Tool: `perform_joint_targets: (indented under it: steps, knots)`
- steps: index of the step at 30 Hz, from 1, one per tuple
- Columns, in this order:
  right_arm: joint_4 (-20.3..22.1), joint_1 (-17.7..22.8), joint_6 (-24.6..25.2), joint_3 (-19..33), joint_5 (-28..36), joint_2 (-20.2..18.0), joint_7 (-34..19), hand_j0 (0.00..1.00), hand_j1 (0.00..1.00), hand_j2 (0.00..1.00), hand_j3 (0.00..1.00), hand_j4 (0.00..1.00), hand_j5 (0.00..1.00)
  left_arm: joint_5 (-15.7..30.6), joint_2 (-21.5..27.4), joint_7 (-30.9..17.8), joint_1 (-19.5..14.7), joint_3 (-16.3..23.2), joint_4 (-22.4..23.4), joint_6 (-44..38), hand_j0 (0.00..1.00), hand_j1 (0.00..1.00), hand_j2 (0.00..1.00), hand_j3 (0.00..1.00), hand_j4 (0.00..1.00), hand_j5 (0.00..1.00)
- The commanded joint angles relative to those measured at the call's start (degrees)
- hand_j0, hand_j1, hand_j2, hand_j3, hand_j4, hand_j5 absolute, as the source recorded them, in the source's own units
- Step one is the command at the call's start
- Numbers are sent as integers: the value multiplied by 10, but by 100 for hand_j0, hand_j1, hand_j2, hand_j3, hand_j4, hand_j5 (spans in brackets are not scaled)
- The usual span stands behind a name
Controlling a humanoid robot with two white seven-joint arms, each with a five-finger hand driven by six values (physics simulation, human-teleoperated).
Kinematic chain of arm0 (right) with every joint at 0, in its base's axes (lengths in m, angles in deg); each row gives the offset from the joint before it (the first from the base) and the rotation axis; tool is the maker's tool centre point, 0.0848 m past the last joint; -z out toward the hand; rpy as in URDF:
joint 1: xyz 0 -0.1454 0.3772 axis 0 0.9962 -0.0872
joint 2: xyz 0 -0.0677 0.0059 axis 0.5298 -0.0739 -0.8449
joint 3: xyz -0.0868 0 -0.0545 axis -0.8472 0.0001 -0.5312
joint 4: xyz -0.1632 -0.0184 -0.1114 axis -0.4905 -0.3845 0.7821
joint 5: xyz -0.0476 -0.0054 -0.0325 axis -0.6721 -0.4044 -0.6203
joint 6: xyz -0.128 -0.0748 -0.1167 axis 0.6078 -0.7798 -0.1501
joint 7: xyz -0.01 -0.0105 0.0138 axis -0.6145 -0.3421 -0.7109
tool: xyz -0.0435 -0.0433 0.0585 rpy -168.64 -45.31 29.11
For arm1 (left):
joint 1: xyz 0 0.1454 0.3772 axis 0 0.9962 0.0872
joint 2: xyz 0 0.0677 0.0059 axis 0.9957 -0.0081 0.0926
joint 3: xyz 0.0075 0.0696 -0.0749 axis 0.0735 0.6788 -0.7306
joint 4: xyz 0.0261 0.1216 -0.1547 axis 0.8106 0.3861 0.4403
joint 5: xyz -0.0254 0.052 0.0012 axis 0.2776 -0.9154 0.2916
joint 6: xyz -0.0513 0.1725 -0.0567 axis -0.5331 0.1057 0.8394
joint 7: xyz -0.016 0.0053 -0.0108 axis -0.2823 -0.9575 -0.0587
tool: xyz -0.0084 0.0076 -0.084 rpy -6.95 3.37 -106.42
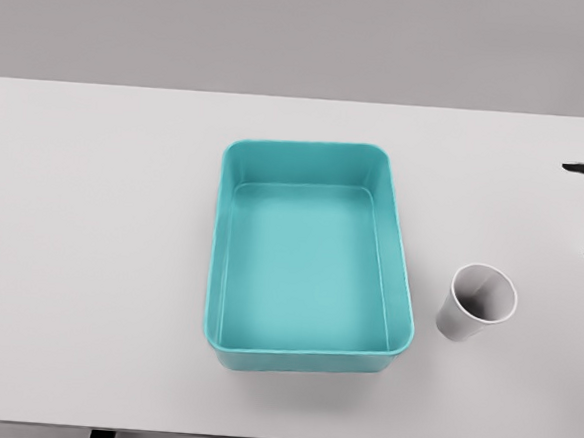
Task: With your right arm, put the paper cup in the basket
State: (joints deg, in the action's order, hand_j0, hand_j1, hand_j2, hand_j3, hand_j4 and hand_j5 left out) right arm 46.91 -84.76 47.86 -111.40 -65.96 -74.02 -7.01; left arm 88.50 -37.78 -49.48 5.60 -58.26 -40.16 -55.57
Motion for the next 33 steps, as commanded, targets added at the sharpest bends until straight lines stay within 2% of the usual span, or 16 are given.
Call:
perform_joint_targets:
  steps: [1,5,13,18,21,27,30,33]
  knots:
    - [0,-1,0,0,79,-17,2,100,100,100,100,100,100,0,0,0,0,0,1,0,100,100,100,100,100,100]
    - [4,53,0,-1,128,-15,3,100,100,100,100,100,100,0,0,0,0,0,0,0,100,100,100,100,100,100]
    - [47,107,0,-1,139,13,3,100,100,100,100,100,100,0,0,0,0,0,0,0,100,100,100,100,100,100]
    - [53,129,0,0,139,-4,3,100,100,100,100,100,100,0,0,0,1,0,0,0,100,100,100,100,100,100]
    - [77,144,0,0,140,-14,4,100,100,100,100,100,100,0,0,0,0,0,0,0,100,100,100,100,100,100]
    - [92,134,0,8,142,-5,3,100,100,100,100,100,100,0,0,0,1,0,0,0,100,100,100,100,100,100]
    - [101,109,0,8,142,-5,2,100,100,100,100,100,100,0,0,0,0,0,0,0,100,100,100,100,100,100]
    - [97,68,0,8,142,-3,-1,100,100,100,100,100,100,0,0,0,0,0,0,0,100,100,100,100,100,100]
